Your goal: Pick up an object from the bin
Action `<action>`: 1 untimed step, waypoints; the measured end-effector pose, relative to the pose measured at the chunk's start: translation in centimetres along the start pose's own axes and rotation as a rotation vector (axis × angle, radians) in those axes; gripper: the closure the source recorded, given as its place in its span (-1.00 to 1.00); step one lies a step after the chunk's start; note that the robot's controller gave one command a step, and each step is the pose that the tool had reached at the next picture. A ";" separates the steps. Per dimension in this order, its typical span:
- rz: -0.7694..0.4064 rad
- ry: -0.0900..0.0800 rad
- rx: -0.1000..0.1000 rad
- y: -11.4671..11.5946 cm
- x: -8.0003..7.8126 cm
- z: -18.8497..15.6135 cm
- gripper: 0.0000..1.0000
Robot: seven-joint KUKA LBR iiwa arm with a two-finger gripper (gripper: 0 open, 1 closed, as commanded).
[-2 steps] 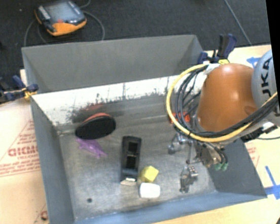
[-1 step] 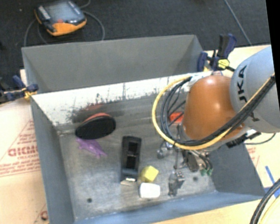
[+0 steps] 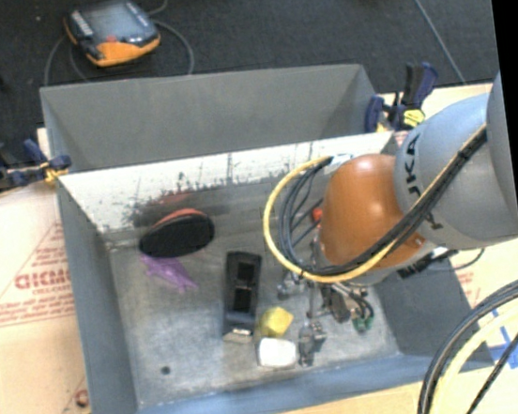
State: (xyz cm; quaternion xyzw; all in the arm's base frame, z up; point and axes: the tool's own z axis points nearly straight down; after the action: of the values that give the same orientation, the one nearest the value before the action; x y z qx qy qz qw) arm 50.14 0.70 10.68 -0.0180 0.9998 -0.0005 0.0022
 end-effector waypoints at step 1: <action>-0.103 -0.025 0.003 7.6 0.2 2.6 1.00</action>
Offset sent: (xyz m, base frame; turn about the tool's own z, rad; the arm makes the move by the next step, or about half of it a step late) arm 0.0000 0.0000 0.0000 0.0000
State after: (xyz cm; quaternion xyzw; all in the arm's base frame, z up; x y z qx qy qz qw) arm 49.64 8.30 8.04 -0.0694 0.9975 -0.0018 0.0149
